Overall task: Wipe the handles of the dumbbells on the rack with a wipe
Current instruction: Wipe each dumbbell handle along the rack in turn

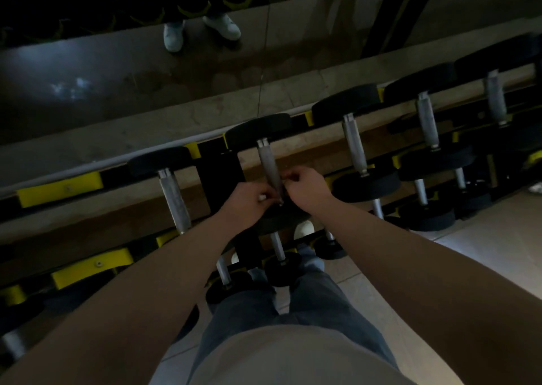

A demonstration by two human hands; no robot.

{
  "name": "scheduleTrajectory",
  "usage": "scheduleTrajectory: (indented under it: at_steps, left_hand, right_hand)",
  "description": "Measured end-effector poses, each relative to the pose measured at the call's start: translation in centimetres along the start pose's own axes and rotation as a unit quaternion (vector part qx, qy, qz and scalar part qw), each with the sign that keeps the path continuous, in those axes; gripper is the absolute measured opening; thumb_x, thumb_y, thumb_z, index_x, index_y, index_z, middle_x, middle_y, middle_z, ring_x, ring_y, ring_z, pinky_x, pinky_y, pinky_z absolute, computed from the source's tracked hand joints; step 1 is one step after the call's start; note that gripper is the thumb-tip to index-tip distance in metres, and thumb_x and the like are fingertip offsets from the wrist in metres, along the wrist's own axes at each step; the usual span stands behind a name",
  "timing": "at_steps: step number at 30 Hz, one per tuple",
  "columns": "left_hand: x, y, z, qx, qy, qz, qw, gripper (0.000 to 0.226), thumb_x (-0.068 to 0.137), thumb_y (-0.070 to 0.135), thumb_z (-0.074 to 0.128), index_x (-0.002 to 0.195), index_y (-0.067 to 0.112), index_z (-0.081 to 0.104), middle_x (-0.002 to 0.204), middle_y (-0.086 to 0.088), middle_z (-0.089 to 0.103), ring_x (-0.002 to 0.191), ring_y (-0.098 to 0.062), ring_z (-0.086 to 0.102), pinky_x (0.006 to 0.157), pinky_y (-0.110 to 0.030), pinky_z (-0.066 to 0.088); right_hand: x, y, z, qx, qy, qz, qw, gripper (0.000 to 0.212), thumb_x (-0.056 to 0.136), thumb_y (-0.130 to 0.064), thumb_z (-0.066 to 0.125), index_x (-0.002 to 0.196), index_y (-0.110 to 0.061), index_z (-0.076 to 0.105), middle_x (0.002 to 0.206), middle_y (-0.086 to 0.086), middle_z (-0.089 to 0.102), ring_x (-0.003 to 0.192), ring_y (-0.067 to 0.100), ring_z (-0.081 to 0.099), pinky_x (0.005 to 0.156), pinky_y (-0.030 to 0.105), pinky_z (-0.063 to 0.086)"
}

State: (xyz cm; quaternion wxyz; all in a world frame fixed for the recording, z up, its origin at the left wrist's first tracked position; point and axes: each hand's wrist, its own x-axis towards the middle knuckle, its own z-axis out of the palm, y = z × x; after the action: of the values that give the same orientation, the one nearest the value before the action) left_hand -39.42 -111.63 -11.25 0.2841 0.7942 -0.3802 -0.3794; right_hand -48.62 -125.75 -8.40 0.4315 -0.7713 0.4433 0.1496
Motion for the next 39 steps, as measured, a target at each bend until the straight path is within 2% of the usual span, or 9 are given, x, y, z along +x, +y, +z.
scheduleTrajectory:
  at_steps: [4, 6, 9, 12, 16, 22, 32, 35, 39]
  left_hand:
    - [0.6, 0.8, 0.1, -0.092, 0.156, -0.064, 0.981, 0.007, 0.094, 0.021, 0.065, 0.093, 0.023, 0.072, 0.099, 0.009, 0.069, 0.095, -0.004, 0.06, 0.08, -0.013, 0.042]
    - [1.7, 1.0, -0.6, -0.197, 0.222, -0.152, 0.943, 0.005, 0.094, 0.029, 0.065, 0.089, 0.027, 0.068, 0.097, 0.006, 0.068, 0.094, -0.012, 0.063, 0.083, -0.028, 0.054]
    - [2.9, 1.1, -1.1, -0.262, 0.187, -0.222, 0.92, 0.007, 0.094, 0.034, 0.063, 0.095, 0.029, 0.067, 0.108, -0.003, 0.069, 0.101, -0.025, 0.065, 0.089, -0.045, 0.057]
    - [1.9, 1.5, -0.2, -0.241, 0.136, -0.248, 0.928, 0.014, 0.096, 0.026, 0.063, 0.106, 0.018, 0.07, 0.104, -0.003, 0.065, 0.102, -0.024, 0.062, 0.084, -0.034, 0.054]
    - [0.8, 1.7, 0.0, -0.208, 0.009, -0.256, 0.944, 0.022, 0.096, 0.017, 0.063, 0.073, 0.019, 0.062, 0.074, -0.002, 0.06, 0.072, -0.018, 0.058, 0.057, -0.024, 0.042]
    - [4.6, 1.9, -3.1, -0.4, 0.112, -0.276, 0.867, 0.014, 0.093, 0.002, 0.055, 0.087, 0.01, 0.064, 0.077, -0.01, 0.061, 0.065, -0.018, 0.057, 0.053, -0.026, 0.044]
    - [3.4, 0.3, -0.2, -0.129, -0.078, -0.231, 0.961, 0.012, 0.093, 0.007, 0.058, 0.097, 0.002, 0.068, 0.089, -0.012, 0.068, 0.079, -0.024, 0.066, 0.065, -0.028, 0.052]
    - [4.6, 0.7, -1.1, -0.366, 0.026, -0.288, 0.885, 0.013, 0.091, -0.001, 0.057, 0.098, 0.003, 0.067, 0.094, -0.016, 0.071, 0.083, -0.029, 0.07, 0.076, -0.037, 0.06]
    - [6.7, 1.4, -2.9, -0.487, 0.163, -0.285, 0.81, 0.027, 0.096, -0.003, 0.045, 0.078, 0.011, 0.06, 0.065, -0.007, 0.051, 0.044, -0.01, 0.048, 0.043, -0.019, 0.039]
  right_hand:
    - [0.4, 0.1, -0.4, 0.01, -0.009, 0.003, 1.0, 0.028, 0.097, -0.026, 0.055, 0.122, -0.024, 0.069, 0.121, 0.001, 0.068, 0.109, 0.022, 0.062, 0.088, 0.031, 0.051]
    - [0.6, 0.2, -0.5, 0.01, -0.014, 0.002, 1.0, 0.027, 0.098, -0.026, 0.055, 0.121, -0.024, 0.07, 0.12, 0.0, 0.067, 0.108, 0.02, 0.062, 0.087, 0.029, 0.05]
    - [0.9, 0.5, -0.6, 0.015, -0.026, -0.002, 1.0, 0.028, 0.098, -0.025, 0.055, 0.122, -0.024, 0.069, 0.118, -0.001, 0.067, 0.102, 0.018, 0.062, 0.081, 0.028, 0.049]
    - [1.1, 0.7, -0.7, 0.013, -0.041, -0.011, 0.999, 0.027, 0.097, -0.025, 0.056, 0.121, -0.024, 0.069, 0.116, -0.001, 0.068, 0.097, 0.015, 0.062, 0.074, 0.027, 0.049]
    - [1.0, 0.8, -1.1, 0.008, -0.07, -0.018, 0.997, 0.026, 0.095, -0.03, 0.059, 0.118, -0.023, 0.07, 0.111, -0.001, 0.069, 0.098, 0.016, 0.062, 0.072, 0.026, 0.047]
    - [1.9, 0.7, -1.7, 0.028, -0.102, 0.014, 0.994, 0.022, 0.095, -0.025, 0.06, 0.114, -0.025, 0.071, 0.11, -0.003, 0.069, 0.1, 0.016, 0.063, 0.082, 0.031, 0.053]
    - [2.4, 0.7, -2.5, 0.053, -0.125, 0.051, 0.989, 0.02, 0.095, -0.021, 0.06, 0.078, -0.029, 0.068, 0.086, 0.007, 0.073, 0.089, 0.031, 0.07, 0.076, 0.039, 0.055]
    - [2.6, 0.3, -2.7, 0.065, -0.144, 0.062, 0.986, 0.015, 0.095, -0.02, 0.059, 0.089, -0.028, 0.07, 0.097, 0.011, 0.074, 0.096, 0.031, 0.071, 0.09, 0.045, 0.057]
    - [2.8, 0.3, -3.0, 0.093, -0.149, 0.073, 0.982, 0.016, 0.097, -0.016, 0.058, 0.091, -0.027, 0.068, 0.099, 0.007, 0.073, 0.095, 0.025, 0.071, 0.092, 0.04, 0.058]
